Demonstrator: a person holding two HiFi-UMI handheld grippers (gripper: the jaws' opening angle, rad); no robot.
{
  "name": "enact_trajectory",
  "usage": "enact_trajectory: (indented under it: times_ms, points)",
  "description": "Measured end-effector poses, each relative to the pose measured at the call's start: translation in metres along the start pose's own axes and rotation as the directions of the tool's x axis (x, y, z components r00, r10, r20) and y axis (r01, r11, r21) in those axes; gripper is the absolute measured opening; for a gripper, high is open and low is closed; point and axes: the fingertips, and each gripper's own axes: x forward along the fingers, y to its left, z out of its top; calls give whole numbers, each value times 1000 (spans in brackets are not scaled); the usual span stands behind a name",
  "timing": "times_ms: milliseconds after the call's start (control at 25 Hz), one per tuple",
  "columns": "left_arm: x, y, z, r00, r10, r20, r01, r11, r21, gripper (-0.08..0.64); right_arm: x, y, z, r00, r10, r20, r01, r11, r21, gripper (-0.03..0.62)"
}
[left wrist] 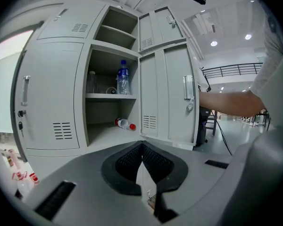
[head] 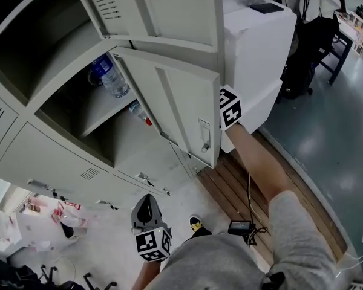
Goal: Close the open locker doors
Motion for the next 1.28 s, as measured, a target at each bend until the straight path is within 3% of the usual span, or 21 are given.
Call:
enact_trajectory:
  times_ms: [440, 680, 1000, 1280]
  points:
    - [3, 20, -3, 999, 42, -11, -42, 999, -8, 6, 15, -9, -2, 1000, 9, 15, -9, 1000, 29, 81]
    - [3, 11, 0, 1000, 26, -10, -26, 1000, 5, 6, 11, -15, -2, 1000, 0, 28, -1, 999, 46, 82]
    - [3, -20, 4, 999, -44, 6, 44, 999, 31, 6, -68, -25, 0, 996, -86, 18, 86, 996, 14, 81]
    - [-1, -67, 7, 989, -148, 19, 147, 988, 44, 6, -173, 1, -11, 985, -171, -18, 170, 985, -31, 81]
